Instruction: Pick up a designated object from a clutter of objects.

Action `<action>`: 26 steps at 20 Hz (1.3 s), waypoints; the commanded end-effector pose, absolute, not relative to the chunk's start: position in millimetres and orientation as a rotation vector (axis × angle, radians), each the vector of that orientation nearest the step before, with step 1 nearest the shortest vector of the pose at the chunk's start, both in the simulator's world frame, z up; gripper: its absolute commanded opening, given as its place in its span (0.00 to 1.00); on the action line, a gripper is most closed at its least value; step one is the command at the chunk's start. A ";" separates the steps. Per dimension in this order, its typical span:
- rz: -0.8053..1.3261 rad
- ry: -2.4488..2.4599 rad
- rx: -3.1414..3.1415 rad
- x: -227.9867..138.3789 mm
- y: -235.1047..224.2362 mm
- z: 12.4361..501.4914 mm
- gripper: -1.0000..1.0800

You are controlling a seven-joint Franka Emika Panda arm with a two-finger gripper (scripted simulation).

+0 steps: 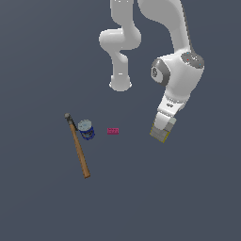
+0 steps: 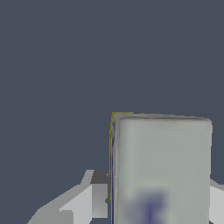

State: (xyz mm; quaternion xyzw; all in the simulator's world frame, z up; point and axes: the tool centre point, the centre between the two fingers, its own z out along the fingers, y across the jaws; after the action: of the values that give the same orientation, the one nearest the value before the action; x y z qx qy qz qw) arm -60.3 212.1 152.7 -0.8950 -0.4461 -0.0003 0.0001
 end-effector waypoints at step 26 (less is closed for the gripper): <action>-0.002 -1.402 -2.807 -44.8 153.8 283.8 0.00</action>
State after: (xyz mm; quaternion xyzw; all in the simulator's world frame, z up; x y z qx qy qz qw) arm -46.3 160.9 268.0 -0.8946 -0.4469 -0.0006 0.0017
